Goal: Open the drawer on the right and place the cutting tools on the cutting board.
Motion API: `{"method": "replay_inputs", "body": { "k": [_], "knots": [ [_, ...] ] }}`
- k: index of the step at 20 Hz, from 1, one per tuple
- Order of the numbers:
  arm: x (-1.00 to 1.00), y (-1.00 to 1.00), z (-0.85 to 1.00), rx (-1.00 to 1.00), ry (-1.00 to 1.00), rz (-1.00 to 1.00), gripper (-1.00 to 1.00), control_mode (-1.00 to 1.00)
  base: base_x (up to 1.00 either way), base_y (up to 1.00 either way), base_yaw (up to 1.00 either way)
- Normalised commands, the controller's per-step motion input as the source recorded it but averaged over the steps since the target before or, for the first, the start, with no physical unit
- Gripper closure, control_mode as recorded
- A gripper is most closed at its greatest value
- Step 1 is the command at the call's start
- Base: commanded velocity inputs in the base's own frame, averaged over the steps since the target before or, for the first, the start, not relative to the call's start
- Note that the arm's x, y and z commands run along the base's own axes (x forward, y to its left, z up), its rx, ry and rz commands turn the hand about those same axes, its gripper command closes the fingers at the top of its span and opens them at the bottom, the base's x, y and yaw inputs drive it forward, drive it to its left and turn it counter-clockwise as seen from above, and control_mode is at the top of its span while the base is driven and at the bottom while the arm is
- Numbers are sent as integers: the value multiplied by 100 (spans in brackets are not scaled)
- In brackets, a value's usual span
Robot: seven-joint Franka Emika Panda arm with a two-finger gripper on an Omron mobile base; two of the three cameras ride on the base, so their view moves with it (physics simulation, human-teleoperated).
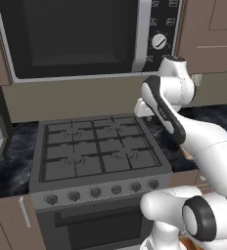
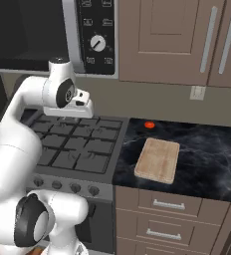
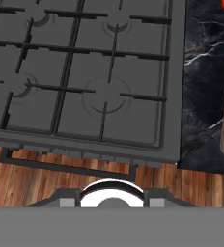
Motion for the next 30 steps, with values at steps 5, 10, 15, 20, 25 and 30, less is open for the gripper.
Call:
{"method": "replay_inputs", "body": {
  "k": [5, 10, 15, 20, 25, 30],
  "knots": [
    [-54, -33, -18, 2, -1, -4, -100, -100, 0, 0, 0],
    [-100, -99, -43, 19, -1, -25, -100, -100, 0, 0, 0],
    [-100, -100, -42, 20, 0, -31, -100, -100, 0, 0, 0],
    [-100, -100, -41, 20, -1, -32, -100, -100, 0, 0, 0],
    [-71, -98, -35, 19, -15, -22, -100, -100, 0, 0, 0],
    [-30, -86, -49, 25, -18, -11, -100, -100, 0, 0, 0]
  ]
}}
